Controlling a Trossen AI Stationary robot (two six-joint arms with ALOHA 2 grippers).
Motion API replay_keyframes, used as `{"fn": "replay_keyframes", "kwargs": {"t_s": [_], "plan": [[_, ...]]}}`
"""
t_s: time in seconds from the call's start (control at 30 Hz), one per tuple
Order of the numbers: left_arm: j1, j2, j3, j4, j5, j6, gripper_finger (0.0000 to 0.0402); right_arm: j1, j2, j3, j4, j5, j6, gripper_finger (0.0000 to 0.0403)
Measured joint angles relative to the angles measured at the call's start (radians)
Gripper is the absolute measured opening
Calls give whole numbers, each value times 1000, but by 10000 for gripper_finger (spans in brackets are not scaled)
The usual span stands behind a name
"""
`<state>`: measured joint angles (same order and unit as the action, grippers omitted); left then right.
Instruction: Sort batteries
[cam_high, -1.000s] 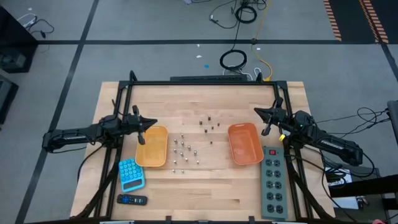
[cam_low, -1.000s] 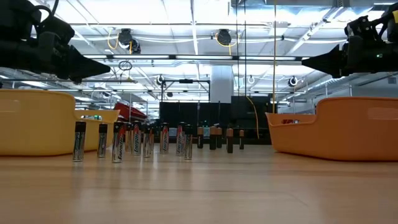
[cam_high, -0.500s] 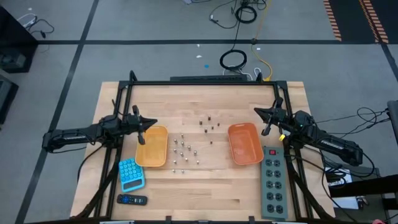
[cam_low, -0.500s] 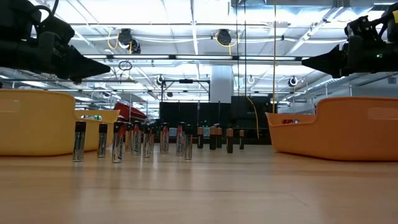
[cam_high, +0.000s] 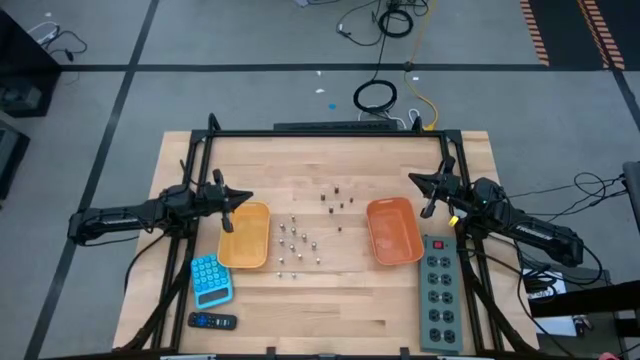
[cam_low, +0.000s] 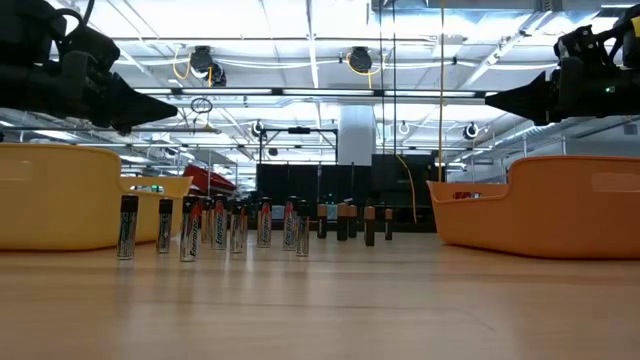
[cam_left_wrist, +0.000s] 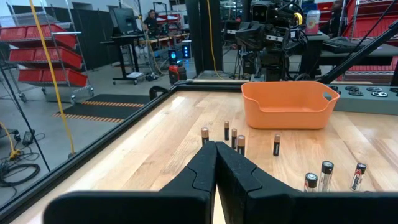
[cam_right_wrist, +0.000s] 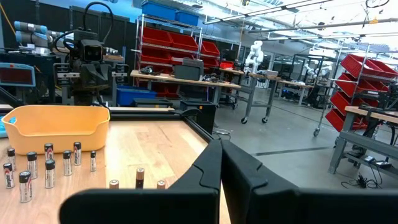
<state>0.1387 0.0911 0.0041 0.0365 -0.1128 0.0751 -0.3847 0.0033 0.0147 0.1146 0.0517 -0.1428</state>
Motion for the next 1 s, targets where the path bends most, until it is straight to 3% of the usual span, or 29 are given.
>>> {"fn": "replay_keyframes", "kwargs": {"t_s": [0.4,0.7,0.83,1.0], "plan": [[0,0,0,0,0,0,18,0,0,0,2,0,250,0],[0,0,0,1,0,7,18,0,0,0,-28,-14,263,0],[1,0,0,25,-90,157,18,0,0,0,-30,-23,263,0],[1,0,0,32,-109,168,18,0,1,0,-14,-25,263,0]]}}
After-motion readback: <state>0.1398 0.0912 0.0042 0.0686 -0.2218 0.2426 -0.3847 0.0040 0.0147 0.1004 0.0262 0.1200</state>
